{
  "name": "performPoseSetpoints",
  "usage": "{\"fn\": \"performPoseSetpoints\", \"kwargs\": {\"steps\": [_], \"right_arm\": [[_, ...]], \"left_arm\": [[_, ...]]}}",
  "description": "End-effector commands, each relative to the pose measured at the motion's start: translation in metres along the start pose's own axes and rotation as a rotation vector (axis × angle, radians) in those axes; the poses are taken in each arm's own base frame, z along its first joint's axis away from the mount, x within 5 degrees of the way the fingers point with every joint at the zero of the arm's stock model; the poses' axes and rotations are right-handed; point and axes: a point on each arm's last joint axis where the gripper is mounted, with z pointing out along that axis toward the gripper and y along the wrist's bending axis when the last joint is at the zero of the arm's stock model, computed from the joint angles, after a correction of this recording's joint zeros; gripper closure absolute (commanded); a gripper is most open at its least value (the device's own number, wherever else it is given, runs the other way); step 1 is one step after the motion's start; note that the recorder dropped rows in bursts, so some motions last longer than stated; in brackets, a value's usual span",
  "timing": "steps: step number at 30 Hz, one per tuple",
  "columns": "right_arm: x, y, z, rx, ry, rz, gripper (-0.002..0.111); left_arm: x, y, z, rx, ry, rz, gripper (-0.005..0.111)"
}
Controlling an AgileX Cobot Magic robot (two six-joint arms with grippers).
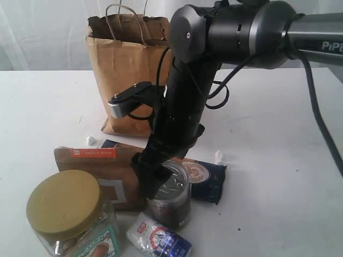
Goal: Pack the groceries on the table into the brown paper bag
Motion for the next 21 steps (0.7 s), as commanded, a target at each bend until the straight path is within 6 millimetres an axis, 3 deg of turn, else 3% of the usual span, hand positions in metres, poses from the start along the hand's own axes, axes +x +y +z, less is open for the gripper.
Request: {"fn": "performPoseSetpoints", "kwargs": {"steps": [1, 7, 14, 21], "right_arm": [[0.006, -0.011, 0.004, 0.127, 0.08, -0.006, 0.012], [0.007, -0.013, 0.002, 0.16, 0.086, 0.005, 0.012], [-0.003, -0.012, -0.017, 0.177, 0.01, 0.053, 0.012], [-0.008, -0.005, -0.012, 0.076, -0.025, 0.164, 0.012]], "left_arm": [[0.0, 0.0, 0.0, 0.0, -0.003, -0.002, 0.107], [0.0, 0.0, 0.0, 0.0, -0.003, -0.002, 0.107], [0.0, 0.0, 0.0, 0.0, -0.003, -0.002, 0.107], [0.0, 0.0, 0.0, 0.0, -0.003, -0.002, 0.107]]}}
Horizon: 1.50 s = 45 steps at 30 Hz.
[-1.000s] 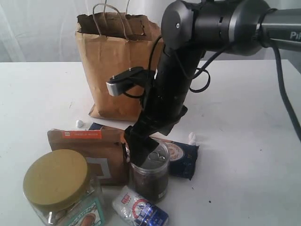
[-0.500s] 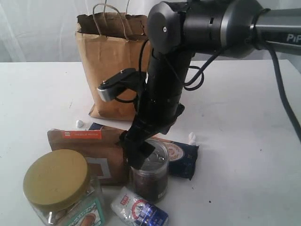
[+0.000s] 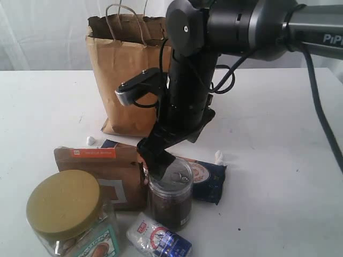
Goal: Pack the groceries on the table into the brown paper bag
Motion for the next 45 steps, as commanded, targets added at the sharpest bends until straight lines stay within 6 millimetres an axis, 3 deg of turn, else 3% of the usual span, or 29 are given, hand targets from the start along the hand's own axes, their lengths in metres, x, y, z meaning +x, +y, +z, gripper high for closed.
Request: {"fn": "performPoseSetpoints", "kwargs": {"steps": [1, 20, 25, 28, 34, 40, 45], "right_arm": [[-0.003, 0.003, 0.003, -0.052, -0.011, 0.041, 0.012], [-0.005, 0.003, 0.013, -0.067, 0.01, 0.07, 0.012], [-0.007, 0.001, -0.021, 0.012, -0.073, 0.03, 0.012], [-0.006, 0.007, -0.04, -0.011, -0.135, -0.084, 0.012], [0.001, 0.015, -0.026, -0.036, -0.093, -0.315, 0.012], [0.011, 0.017, -0.009, -0.064, -0.03, -0.38, 0.012], [0.013, 0.017, -0.005, -0.069, -0.019, -0.387, 0.012]], "left_arm": [[0.0, 0.0, 0.0, 0.0, -0.003, -0.002, 0.107], [0.0, 0.0, 0.0, 0.0, -0.003, -0.002, 0.107], [0.0, 0.0, 0.0, 0.0, -0.003, -0.002, 0.107], [0.0, 0.0, 0.0, 0.0, -0.003, -0.002, 0.107], [0.0, 0.0, 0.0, 0.0, -0.003, -0.002, 0.107], [0.0, 0.0, 0.0, 0.0, -0.003, -0.002, 0.107], [0.0, 0.0, 0.0, 0.0, -0.003, -0.002, 0.107]]}}
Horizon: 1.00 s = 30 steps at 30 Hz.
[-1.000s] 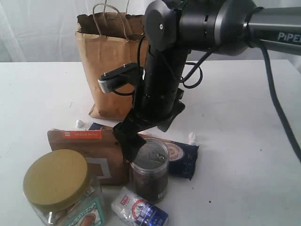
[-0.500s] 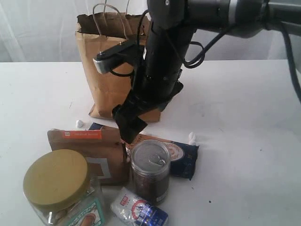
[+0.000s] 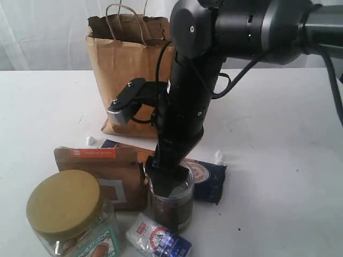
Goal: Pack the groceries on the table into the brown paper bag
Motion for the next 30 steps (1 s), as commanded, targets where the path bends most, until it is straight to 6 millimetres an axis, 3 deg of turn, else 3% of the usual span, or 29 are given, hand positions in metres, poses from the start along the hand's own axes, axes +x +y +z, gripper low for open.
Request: {"fn": "performPoseSetpoints", "kwargs": {"steps": [1, 11, 18, 30], "right_arm": [[0.0, 0.002, 0.001, -0.006, 0.009, -0.024, 0.012], [-0.001, -0.005, 0.028, -0.041, 0.069, -0.015, 0.012], [0.002, -0.009, 0.031, -0.012, 0.103, -0.03, 0.014], [0.003, -0.01, 0.03, 0.01, 0.116, 0.03, 0.065]], "left_arm": [[0.0, 0.0, 0.0, 0.0, -0.003, -0.002, 0.107], [0.0, 0.0, 0.0, 0.0, -0.003, -0.002, 0.107], [0.0, 0.0, 0.0, 0.0, -0.003, -0.002, 0.107], [0.0, 0.0, 0.0, 0.0, -0.003, -0.002, 0.107]]}}
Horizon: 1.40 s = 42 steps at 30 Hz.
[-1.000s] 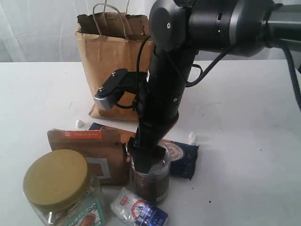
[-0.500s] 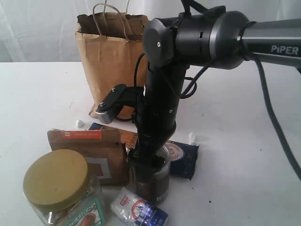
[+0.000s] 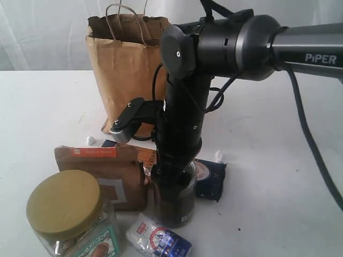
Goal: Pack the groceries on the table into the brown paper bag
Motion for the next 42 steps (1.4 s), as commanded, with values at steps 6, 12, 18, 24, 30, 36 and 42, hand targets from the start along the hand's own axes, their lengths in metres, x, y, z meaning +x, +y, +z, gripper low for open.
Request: {"fn": "performPoseSetpoints", "kwargs": {"steps": [6, 12, 18, 24, 30, 36, 42], "right_arm": [[0.005, 0.001, -0.016, 0.059, -0.01, 0.133, 0.075], [0.012, 0.01, -0.052, 0.113, -0.089, 0.129, 0.075], [0.023, 0.024, -0.09, 0.169, -0.18, 0.12, 0.075], [0.03, 0.037, -0.142, 0.248, -0.326, 0.128, 0.075], [0.021, 0.039, -0.2, 0.456, -0.713, 0.107, 0.075], [0.004, 0.032, -0.245, 0.685, -1.173, 0.109, 0.075], [-0.009, 0.019, -0.26, 0.84, -1.431, 0.111, 0.075]], "left_arm": [[0.0, 0.0, 0.0, 0.0, -0.003, -0.002, 0.107], [0.0, 0.0, 0.0, 0.0, -0.003, -0.002, 0.107], [0.0, 0.0, 0.0, 0.0, -0.003, -0.002, 0.107], [0.0, 0.0, 0.0, 0.0, -0.003, -0.002, 0.107], [0.0, 0.0, 0.0, 0.0, -0.003, -0.002, 0.107], [0.0, 0.0, 0.0, 0.0, -0.003, -0.002, 0.107], [0.0, 0.0, 0.0, 0.0, -0.003, -0.002, 0.107]]}}
